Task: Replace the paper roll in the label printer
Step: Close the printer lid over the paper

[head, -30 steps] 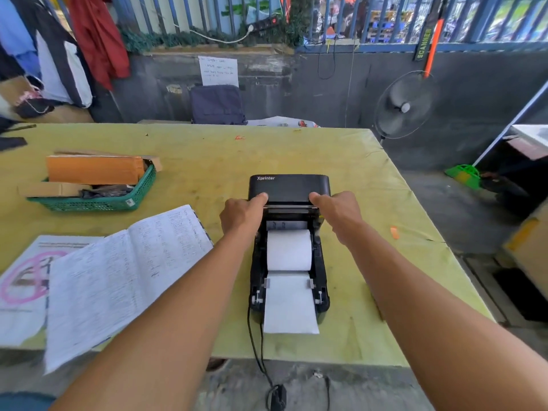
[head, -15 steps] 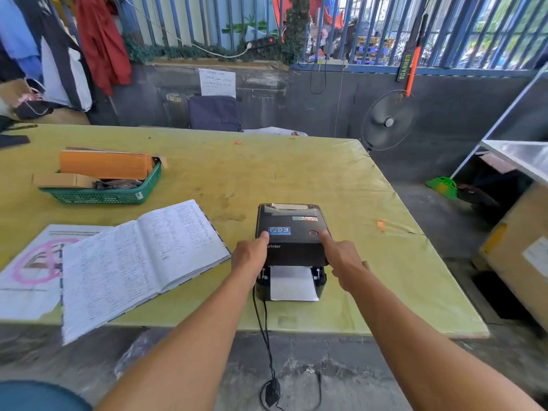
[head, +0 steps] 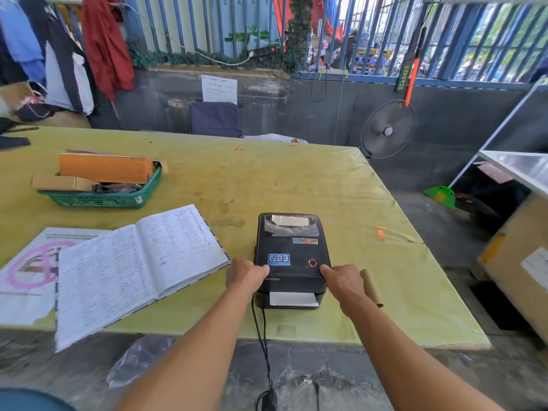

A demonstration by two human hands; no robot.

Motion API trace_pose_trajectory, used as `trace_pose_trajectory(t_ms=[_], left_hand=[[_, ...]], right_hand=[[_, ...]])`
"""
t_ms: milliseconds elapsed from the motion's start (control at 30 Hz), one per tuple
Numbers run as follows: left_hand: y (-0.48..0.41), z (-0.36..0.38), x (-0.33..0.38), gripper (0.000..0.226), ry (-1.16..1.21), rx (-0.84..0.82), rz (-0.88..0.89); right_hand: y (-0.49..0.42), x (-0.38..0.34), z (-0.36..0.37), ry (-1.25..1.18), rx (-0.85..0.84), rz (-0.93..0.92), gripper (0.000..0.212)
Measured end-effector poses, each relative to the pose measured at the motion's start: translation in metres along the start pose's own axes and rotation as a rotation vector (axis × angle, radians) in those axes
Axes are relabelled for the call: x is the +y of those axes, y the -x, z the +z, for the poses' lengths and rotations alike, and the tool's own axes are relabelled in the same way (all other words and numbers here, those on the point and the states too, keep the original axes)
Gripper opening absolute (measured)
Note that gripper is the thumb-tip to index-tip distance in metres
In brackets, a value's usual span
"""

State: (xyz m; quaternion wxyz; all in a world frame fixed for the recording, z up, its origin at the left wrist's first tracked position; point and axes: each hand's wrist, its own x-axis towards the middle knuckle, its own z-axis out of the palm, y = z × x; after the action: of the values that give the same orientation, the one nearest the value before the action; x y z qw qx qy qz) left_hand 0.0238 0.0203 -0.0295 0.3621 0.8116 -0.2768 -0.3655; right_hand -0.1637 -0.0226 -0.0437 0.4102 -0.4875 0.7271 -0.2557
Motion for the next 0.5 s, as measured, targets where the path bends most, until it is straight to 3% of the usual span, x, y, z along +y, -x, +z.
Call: trace_pose_trajectory(t_ms=[100, 300, 433, 500], left_hand=[[0.0009, 0.001, -0.0041, 0.043, -0.022, 0.024, -0.012], [-0.0016, 0.0015, -0.0056, 0.021, 0.023, 0.011, -0.051], [-0.0009, 0.0059, -0.0056, 0.021, 0.023, 0.027, -0.064], [-0.0019, 0.0059, -0.0051, 0.039, -0.005, 0.032, -0.069]], right_hand=[[0.0038, 0.0079, 0.0021, 0.014, 0.013, -0.037, 0.042], [0.0072, 0.0105, 0.0038, -0.057, -0.005, -0.03, 0.045], [0.0055, 0.0095, -0.0015, -0.105, -0.075, 0.021, 0.034], [0.0035, 0.01, -0.0031, -0.132, -0.115, 0.047, 0.026]])
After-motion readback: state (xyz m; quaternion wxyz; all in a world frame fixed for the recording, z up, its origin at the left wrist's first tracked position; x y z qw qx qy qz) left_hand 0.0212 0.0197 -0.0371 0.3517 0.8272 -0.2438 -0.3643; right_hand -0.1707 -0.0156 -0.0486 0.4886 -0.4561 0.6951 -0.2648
